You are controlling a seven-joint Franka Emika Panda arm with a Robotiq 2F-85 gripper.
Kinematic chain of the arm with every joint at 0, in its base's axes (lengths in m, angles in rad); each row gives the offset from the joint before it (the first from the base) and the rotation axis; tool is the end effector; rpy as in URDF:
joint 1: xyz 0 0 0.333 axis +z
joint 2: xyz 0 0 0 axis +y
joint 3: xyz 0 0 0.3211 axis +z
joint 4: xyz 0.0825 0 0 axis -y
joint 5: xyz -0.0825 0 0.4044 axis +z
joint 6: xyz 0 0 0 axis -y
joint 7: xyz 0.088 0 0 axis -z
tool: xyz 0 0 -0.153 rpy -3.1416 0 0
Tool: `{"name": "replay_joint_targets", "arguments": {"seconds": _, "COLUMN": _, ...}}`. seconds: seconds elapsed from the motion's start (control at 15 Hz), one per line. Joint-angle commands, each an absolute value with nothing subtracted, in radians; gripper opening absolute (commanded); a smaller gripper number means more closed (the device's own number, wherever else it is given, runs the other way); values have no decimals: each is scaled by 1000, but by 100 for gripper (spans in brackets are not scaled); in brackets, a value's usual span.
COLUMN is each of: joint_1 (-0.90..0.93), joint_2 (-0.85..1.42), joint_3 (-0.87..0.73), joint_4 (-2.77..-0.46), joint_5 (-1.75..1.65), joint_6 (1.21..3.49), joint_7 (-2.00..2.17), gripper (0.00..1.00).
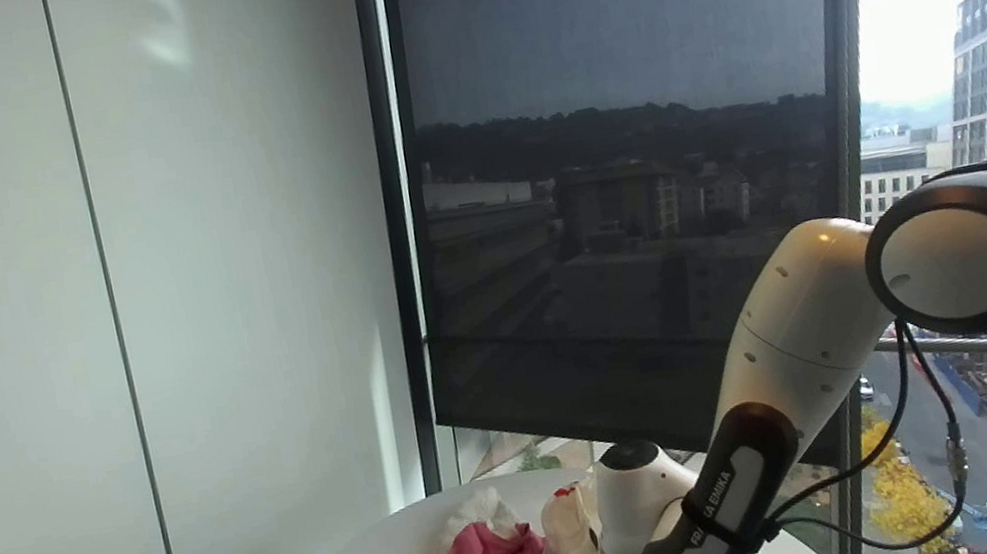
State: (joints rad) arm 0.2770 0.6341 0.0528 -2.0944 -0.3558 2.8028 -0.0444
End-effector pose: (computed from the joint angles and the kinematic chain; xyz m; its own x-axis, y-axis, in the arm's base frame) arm 0.5559 0.2047 0.0596 0.7654 0.6411 0.0564 0.6331 -0.7657 0.1133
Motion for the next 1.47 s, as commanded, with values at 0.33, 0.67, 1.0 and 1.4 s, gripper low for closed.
{"name": "replay_joint_targets", "arguments": {"seconds": 0.33, "joint_1": 392, "joint_2": 663, "joint_3": -105, "joint_4": -2128, "joint_5": -485, "joint_6": 2999, "joint_7": -43, "gripper": 68}}
{"name": "replay_joint_targets", "arguments": {"seconds": 0.67, "joint_1": 405, "joint_2": 625, "joint_3": -104, "joint_4": -2126, "joint_5": -457, "joint_6": 2978, "joint_7": -38, "gripper": 27}}
{"name": "replay_joint_targets", "arguments": {"seconds": 1.0, "joint_1": 369, "joint_2": 565, "joint_3": -39, "joint_4": -2122, "joint_5": -400, "joint_6": 2916, "joint_7": -48, "gripper": 7}}
{"name": "replay_joint_targets", "arguments": {"seconds": 1.4, "joint_1": 292, "joint_2": 409, "joint_3": 54, "joint_4": -2068, "joint_5": -242, "joint_6": 2915, "joint_7": 1, "gripper": 8}}
